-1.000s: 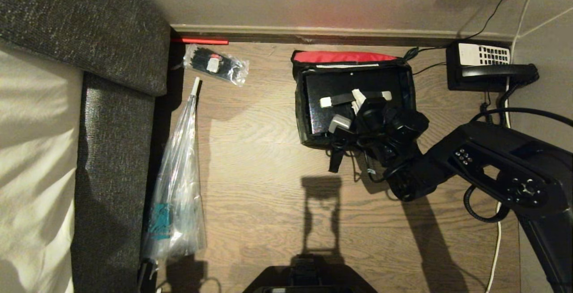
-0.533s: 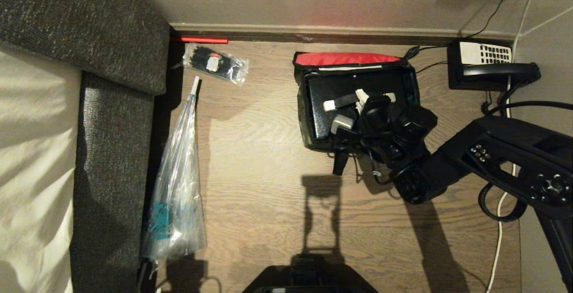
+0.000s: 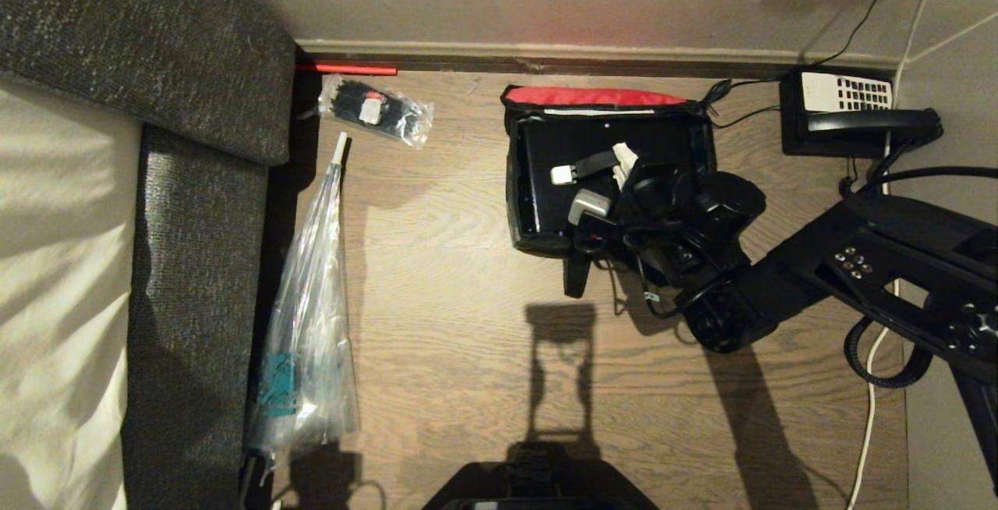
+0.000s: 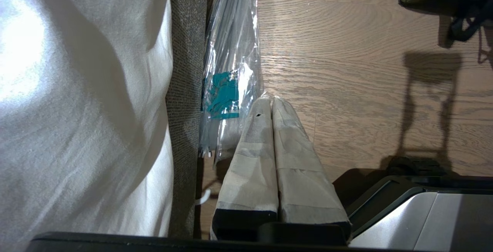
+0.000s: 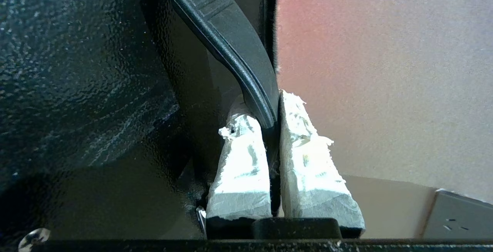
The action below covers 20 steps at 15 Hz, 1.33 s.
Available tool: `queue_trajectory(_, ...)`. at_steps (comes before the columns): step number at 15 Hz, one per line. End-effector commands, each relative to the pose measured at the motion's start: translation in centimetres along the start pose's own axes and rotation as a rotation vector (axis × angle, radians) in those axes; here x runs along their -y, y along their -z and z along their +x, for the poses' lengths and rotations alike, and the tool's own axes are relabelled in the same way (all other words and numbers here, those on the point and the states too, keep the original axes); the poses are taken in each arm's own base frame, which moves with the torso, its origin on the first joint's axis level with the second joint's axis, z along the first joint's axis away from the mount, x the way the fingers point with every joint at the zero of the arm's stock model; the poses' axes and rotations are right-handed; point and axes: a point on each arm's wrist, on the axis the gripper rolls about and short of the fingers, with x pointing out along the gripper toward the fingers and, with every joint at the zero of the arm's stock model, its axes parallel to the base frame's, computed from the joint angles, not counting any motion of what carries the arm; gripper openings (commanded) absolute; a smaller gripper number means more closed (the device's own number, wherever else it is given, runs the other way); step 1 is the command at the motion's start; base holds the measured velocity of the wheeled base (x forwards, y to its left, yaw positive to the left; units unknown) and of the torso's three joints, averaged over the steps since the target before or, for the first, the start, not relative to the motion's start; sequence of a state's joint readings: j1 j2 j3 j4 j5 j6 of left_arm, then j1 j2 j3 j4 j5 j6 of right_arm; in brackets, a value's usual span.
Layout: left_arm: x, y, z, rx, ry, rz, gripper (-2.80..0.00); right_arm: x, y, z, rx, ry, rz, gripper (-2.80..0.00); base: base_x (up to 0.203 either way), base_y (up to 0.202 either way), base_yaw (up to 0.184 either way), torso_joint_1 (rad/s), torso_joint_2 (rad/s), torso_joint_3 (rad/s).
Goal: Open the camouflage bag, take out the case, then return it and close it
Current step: Lift the black box
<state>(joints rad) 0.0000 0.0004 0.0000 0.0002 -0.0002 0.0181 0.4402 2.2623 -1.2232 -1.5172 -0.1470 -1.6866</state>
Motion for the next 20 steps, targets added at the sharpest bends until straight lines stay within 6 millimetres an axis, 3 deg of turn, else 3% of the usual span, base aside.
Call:
queue_trajectory(1,0.0,0.0,0.0,0.001,0.000,0.000,-2.80,1.5,0.0,0.1,-0.001,0.040,-0.003,-2.80,0.000,0.000,0.000,0.000,0.00,0.000)
queue_trajectory(13,0.0,0.0,0.0,0.001,0.000,0.000,-2.80,6.4,-1.6,-1.1,-0.053,0.092,0.033,-2.80,0.000,0.000,0.000,0.000,0.00,0.000)
queue_trajectory(20,0.0,0.0,0.0,0.001,0.000,-0.001,-2.80,6.5,-2.4,-1.6,-0.055,0.074,0.019,-2.80,0.000,0.000,0.000,0.000,0.00,0.000)
